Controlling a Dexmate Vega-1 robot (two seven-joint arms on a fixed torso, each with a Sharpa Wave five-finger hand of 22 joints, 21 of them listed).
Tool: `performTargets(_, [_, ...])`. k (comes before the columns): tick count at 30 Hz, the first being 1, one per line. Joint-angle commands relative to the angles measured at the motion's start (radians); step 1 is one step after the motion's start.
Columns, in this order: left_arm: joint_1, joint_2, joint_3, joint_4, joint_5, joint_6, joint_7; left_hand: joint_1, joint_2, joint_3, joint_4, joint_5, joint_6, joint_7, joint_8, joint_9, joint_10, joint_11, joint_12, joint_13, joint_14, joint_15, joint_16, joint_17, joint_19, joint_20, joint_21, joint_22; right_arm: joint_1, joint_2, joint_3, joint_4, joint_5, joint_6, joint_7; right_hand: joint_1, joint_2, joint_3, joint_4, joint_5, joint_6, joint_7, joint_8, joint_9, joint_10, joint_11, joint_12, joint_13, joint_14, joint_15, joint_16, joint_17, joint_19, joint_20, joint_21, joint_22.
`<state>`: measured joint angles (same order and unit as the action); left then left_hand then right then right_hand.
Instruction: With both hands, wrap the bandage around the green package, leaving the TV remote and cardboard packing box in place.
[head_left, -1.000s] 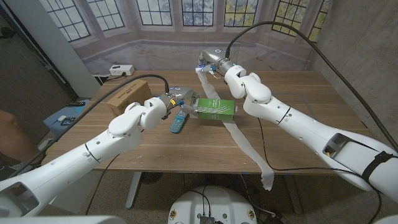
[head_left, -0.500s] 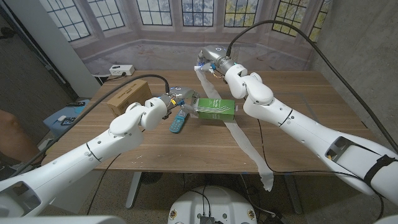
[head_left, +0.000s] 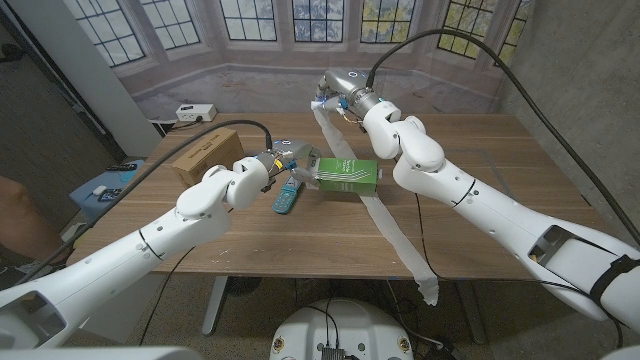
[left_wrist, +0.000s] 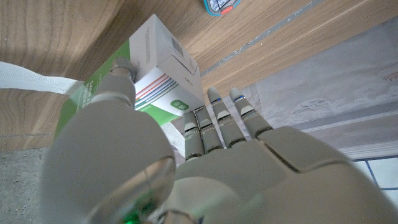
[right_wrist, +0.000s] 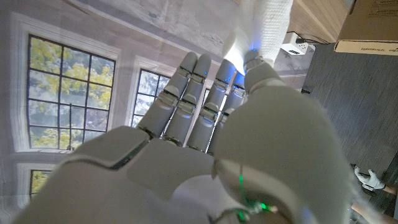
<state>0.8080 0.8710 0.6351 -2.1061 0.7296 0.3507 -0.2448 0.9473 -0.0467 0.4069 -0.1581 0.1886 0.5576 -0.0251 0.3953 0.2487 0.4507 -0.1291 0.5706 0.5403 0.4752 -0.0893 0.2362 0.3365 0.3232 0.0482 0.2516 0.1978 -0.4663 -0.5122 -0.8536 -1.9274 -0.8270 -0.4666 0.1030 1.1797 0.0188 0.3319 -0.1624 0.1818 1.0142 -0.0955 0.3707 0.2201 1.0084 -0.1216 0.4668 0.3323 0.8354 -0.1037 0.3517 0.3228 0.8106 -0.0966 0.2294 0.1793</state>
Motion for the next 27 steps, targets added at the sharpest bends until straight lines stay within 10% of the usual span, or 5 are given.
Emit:
performTargets(1, [-0.011, -0.007, 0.001, 0.024, -0.014, -0.013, 0.015, 0.037, 0.056, 0.001, 0.008, 0.004, 0.079, -0.014, 0.107, 0.002, 0.013, -0.006, 0.0, 0.003, 0.011, 0.0, -0.004, 0.002, 0.002, 0.001, -0.001, 0.003, -0.018, -0.002, 0.019, -0.054, -0.017, -0.027, 0.014, -0.002, 0.011, -0.005, 0.003, 0.005, 0.005, 0.002, 0.005, 0.002, 0.007, 0.005, 0.004, 0.0, 0.015, -0.124, 0.004, 0.003, 0.011, -0.024, 0.007, 0.002])
performTargets(27, [-0.057, -0.035, 0.018, 0.098, -0.042, -0.041, 0.063, 0.036, 0.055, 0.001, 0.007, 0.005, 0.078, -0.011, 0.112, 0.0, 0.017, -0.005, -0.001, 0.007, 0.015, 0.0, -0.008, 0.002, 0.001, 0.0, 0.0, 0.003, -0.037, 0.026, 0.031, -0.149, -0.053, -0.073, 0.049, -0.007, 0.015, -0.016, 0.006, 0.007, 0.013, 0.013, 0.003, 0.003, 0.01, 0.013, 0.005, 0.001, 0.02, -0.121, 0.004, 0.005, 0.017, -0.016, 0.009, 0.002])
